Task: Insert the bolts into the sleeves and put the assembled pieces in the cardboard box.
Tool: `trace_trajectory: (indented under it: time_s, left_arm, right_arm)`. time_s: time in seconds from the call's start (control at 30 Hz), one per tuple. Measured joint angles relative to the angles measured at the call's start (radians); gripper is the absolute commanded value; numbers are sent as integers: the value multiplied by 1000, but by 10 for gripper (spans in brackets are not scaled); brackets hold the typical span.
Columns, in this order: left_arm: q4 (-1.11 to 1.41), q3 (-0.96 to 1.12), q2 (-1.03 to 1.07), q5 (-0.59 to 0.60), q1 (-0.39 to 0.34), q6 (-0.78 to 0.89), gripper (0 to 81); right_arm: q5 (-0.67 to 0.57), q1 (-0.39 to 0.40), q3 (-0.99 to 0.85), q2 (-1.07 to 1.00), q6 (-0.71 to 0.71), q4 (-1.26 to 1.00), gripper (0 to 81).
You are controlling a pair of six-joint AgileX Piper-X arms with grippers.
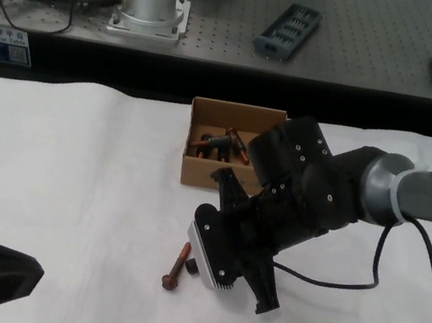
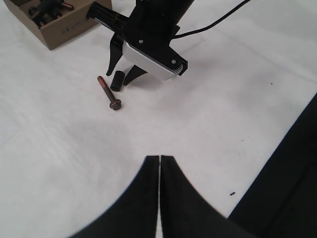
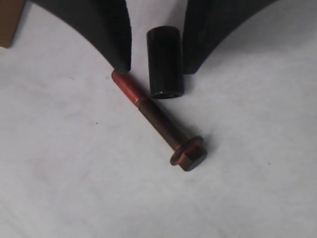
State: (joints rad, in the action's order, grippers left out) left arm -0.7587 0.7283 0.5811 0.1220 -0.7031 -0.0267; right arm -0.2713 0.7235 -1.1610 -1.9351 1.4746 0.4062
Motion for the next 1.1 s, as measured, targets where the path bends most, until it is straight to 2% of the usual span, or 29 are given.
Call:
trace_trajectory:
  time_s: [0.53, 0.67, 0.77, 1.1]
  left_arm:
    - [0, 0, 0, 0, 0, -7, 7]
    - [0, 0, 0, 0, 0, -13, 7]
    - [0, 0, 0, 0, 0, -18, 7]
    - [0, 0, 0, 0, 0, -18, 7]
  right_arm:
    - [22, 0, -66, -63, 0, 25, 263]
    - [21, 0, -85, -72, 0, 48, 153]
    - [23, 0, -89, -72, 0, 69, 13]
    - [38, 0, -94, -72, 1, 84, 19]
